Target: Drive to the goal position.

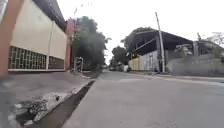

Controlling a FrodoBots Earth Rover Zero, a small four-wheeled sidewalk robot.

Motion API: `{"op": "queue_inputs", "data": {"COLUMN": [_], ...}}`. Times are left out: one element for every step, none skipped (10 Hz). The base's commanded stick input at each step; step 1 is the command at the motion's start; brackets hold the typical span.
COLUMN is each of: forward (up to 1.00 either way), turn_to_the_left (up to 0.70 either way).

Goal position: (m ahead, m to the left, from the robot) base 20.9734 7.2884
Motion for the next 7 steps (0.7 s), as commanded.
{"op": "queue_inputs", "data": {"forward": [0.70,0.70,0.70,0.70,0.70,0.70,0.70], "turn_to_the_left": [0.00,0.00,0.00,0.00,0.00,0.00,0.00]}}
